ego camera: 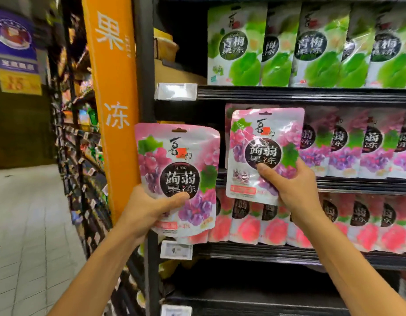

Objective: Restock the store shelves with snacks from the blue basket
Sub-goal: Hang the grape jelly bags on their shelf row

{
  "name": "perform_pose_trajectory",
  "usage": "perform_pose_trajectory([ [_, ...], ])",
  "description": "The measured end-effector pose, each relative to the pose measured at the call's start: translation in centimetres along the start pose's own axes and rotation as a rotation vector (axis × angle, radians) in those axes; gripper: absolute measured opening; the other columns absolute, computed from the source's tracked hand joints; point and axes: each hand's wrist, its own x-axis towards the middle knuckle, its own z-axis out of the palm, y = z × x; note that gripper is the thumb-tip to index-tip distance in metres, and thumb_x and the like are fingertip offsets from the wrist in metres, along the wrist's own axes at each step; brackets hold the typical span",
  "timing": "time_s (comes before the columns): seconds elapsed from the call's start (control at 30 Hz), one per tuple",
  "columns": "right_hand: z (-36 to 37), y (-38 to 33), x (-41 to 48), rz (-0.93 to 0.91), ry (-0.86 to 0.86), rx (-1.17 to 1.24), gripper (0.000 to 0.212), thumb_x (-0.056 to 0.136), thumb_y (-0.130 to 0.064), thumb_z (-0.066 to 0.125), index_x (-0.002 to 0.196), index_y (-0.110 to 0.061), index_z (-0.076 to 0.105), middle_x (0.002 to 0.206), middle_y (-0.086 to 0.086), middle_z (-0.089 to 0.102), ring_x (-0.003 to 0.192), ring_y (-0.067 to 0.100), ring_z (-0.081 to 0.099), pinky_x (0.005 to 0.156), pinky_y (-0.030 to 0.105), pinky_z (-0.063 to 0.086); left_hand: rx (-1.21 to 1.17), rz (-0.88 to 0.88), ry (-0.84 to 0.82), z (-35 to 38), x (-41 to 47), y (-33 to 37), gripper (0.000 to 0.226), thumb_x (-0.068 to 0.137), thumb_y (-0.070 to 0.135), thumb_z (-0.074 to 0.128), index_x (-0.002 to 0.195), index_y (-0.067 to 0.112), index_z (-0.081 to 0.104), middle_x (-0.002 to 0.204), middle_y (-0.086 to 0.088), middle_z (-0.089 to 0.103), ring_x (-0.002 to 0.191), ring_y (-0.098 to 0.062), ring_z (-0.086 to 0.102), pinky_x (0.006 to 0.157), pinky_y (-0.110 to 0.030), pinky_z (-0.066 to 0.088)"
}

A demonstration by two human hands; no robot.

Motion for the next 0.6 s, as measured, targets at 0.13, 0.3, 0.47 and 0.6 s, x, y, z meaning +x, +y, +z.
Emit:
perform_pose_trajectory([
  [0.13, 1.0, 0.1, 1.2, -0.009, 0.003, -0.073, 0.038, 0.073, -0.037, 0.085, 0.104, -0.025, 0.067, 0.094, -0.011, 0.076, 0.086, 0.008, 0.072, 0.074, 0.022, 0.055, -0.108, -0.014, -0.006, 0.7, 0.5, 0.9, 0.048, 0.046, 0.039, 0.090, 0.087, 0.017, 0.078, 0.088, -0.010, 0.078, 0.079, -0.027, 0.075, 0.062, -0.038, 0.060],
  [0.3, 2.4, 0.7, 2.5, 0.006, -0.018, -0.117, 0.031, 0.075, -0.037, 0.084, 0.099, -0.030, 0.065, 0.092, -0.019, 0.074, 0.083, -0.002, 0.070, 0.069, 0.009, 0.050, -0.152, -0.066, 0.005, 1.0, 1.0, 0.8, 0.044, 0.048, 0.032, 0.085, 0.089, 0.018, 0.074, 0.086, -0.007, 0.078, 0.079, -0.025, 0.074, 0.053, -0.032, 0.057],
  [0.47, 4.2, 1.3, 3.9, -0.001, -0.005, -0.158, 0.032, 0.073, -0.040, 0.085, 0.094, -0.028, 0.063, 0.089, -0.019, 0.072, 0.080, -0.004, 0.067, 0.066, 0.008, 0.048, -0.104, -0.024, 0.002, 1.3, 1.5, 0.4, 0.055, 0.042, 0.042, 0.088, 0.090, 0.018, 0.075, 0.082, -0.002, 0.078, 0.072, -0.016, 0.075, 0.052, -0.020, 0.054],
  [0.6, 5.5, 1.8, 4.5, 0.006, 0.032, -0.175, 0.036, 0.071, -0.045, 0.085, 0.093, -0.030, 0.061, 0.087, -0.018, 0.071, 0.080, -0.003, 0.065, 0.068, 0.012, 0.047, -0.087, -0.048, -0.005, 1.8, 2.1, -0.2, 0.054, 0.047, 0.050, 0.087, 0.093, 0.024, 0.074, 0.088, 0.002, 0.078, 0.080, -0.016, 0.075, 0.064, -0.030, 0.058],
])
